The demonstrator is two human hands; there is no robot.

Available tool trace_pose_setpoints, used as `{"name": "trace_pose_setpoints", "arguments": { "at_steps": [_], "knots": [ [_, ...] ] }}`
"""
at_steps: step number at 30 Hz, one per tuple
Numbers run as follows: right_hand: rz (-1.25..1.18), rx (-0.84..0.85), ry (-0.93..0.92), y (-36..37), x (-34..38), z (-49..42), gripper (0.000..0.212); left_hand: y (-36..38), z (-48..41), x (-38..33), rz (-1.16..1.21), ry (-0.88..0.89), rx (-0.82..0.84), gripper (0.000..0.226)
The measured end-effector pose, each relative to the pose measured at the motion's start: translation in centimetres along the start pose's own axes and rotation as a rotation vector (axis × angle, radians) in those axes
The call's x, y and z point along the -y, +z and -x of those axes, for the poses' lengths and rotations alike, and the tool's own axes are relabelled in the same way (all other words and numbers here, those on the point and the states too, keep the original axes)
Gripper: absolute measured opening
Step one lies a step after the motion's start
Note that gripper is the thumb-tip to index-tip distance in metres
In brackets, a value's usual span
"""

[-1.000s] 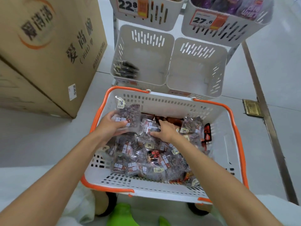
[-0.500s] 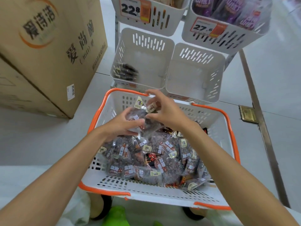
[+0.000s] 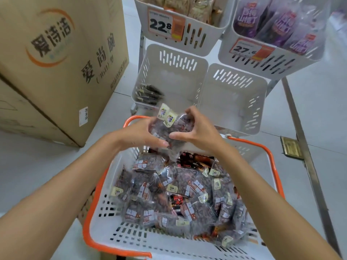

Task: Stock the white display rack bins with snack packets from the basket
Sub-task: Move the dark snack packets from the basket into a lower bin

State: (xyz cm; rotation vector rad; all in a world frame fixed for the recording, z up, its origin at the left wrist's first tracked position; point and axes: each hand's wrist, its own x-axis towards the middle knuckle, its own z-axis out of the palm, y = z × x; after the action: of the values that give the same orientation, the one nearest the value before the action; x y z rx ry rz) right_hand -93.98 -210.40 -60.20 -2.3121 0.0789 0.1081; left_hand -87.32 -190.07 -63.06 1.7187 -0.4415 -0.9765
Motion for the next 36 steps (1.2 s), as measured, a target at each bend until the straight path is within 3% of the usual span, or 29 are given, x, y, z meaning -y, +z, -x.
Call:
{"name": "trace_pose_setpoints", "arguments": {
  "at_steps": [4, 6, 8, 13, 17, 20, 23, 25, 29, 36],
  "knots": [
    [-0.321, 0.221, 0.068, -2.8, -0.2, -3.9, 0.085, -3.8, -3.4, -2.0, -0.027, 0.061, 0.029, 0.054],
    [-0.351, 0.272, 0.06, -4.1, 0.0, -6.2, 0.084, -5.2, -5.5, -2.8, -0.048, 0.105, -0.007, 0.051],
    [-0.287, 0.156, 0.037, -4.6, 0.4, -8.6, 0.066, -6.7, -7.6, -3.2, -0.113, 0.139, -0.068, 0.052],
    [0.084, -0.236, -0.06, -2.4, -1.7, -14.8, 0.051, -12.0, -13.8, -1.1, -0.515, 0.089, -0.524, 0.116],
    [0.3, -0.333, -0.02, 0.6, -4.3, -21.2, 0.039, -14.7, -16.7, 2.3, -0.583, -0.142, -0.43, 0.136],
    [0.304, -0.242, -0.059, 4.3, -5.8, -25.6, 0.034, -15.1, -17.9, 4.8, -0.512, -0.125, -0.356, 0.142],
    [-0.071, 0.111, 0.06, 6.1, -7.0, -27.8, 0.049, -14.9, -18.4, 6.5, -0.438, -0.032, -0.397, 0.139],
    [-0.347, 0.099, 0.17, 5.4, -8.3, -28.2, 0.057, -14.7, -18.3, 7.2, -0.417, 0.021, -0.408, 0.135],
    [-0.128, -0.018, 0.147, 6.1, -10.2, -27.9, 0.049, -14.6, -18.5, 7.6, -0.383, 0.057, -0.426, 0.128],
    [-0.165, -0.029, 0.117, 6.8, -8.5, -26.7, 0.056, -14.2, -17.4, 6.1, -0.41, -0.006, -0.481, 0.108]
  ]
}}
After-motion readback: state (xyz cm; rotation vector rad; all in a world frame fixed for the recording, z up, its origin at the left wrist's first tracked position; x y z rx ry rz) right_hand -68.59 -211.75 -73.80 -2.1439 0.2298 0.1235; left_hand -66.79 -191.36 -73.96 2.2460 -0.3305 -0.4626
